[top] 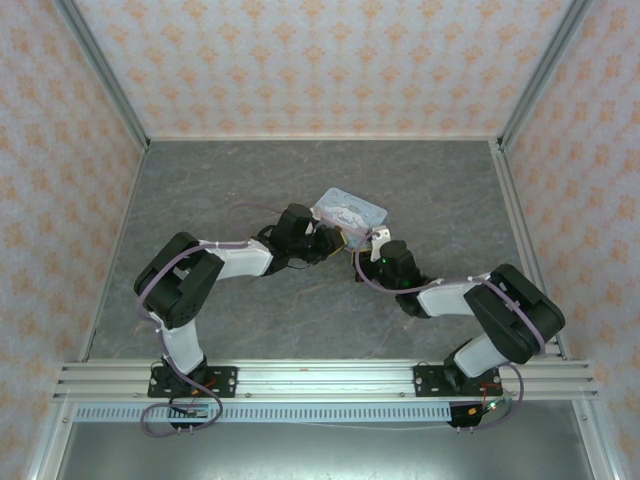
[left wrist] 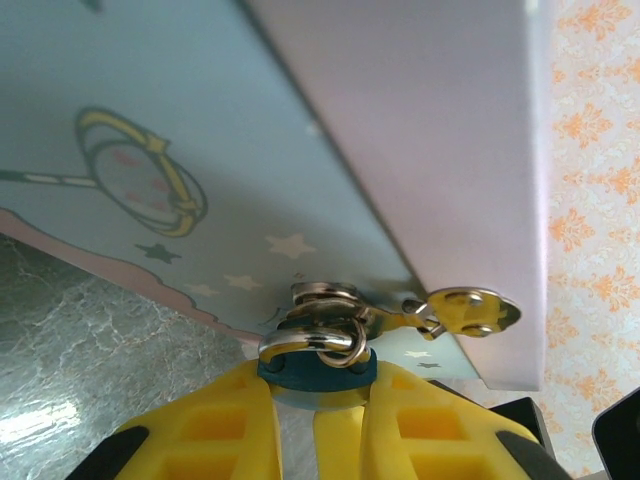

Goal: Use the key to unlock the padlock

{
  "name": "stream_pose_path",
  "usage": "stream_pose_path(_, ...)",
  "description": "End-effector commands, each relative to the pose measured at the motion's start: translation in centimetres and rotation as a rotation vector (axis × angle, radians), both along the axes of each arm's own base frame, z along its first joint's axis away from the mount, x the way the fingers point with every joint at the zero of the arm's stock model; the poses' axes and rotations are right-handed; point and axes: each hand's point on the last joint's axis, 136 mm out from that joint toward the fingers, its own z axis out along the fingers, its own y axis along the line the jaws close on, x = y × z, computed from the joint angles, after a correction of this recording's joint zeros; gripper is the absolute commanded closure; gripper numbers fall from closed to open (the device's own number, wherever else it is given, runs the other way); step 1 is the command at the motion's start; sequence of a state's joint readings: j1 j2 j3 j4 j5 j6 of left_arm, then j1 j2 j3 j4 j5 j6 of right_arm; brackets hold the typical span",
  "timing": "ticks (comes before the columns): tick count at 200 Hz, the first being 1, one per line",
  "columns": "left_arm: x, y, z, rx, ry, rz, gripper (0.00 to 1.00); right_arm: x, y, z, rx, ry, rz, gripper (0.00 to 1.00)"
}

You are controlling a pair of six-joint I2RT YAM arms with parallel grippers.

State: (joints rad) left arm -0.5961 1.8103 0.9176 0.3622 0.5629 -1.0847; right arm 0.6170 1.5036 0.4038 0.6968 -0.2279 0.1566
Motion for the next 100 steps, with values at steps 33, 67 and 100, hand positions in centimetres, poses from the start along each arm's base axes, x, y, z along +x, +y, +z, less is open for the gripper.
stream_pose_path(33, 0.38, -1.24, 2.78, -0.045, -0.055, -0.011, 0.80, 1.21, 1.03, 1.95, 0.051, -0.064, -0.001, 1.00)
stream_pose_path(67, 0.32, -1.16, 2.64, -0.043, -0.051, -0.006, 0.80, 1.13, 0.86, 2.15, 0.056, -0.077, -0.004, 1.00)
stream_pose_path(100, 0.28, -1.05, 2.41, -0.039, -0.047, -0.001, 0.80, 0.79, 0.51, 2.19, 0.051, -0.079, -0.008, 1.00)
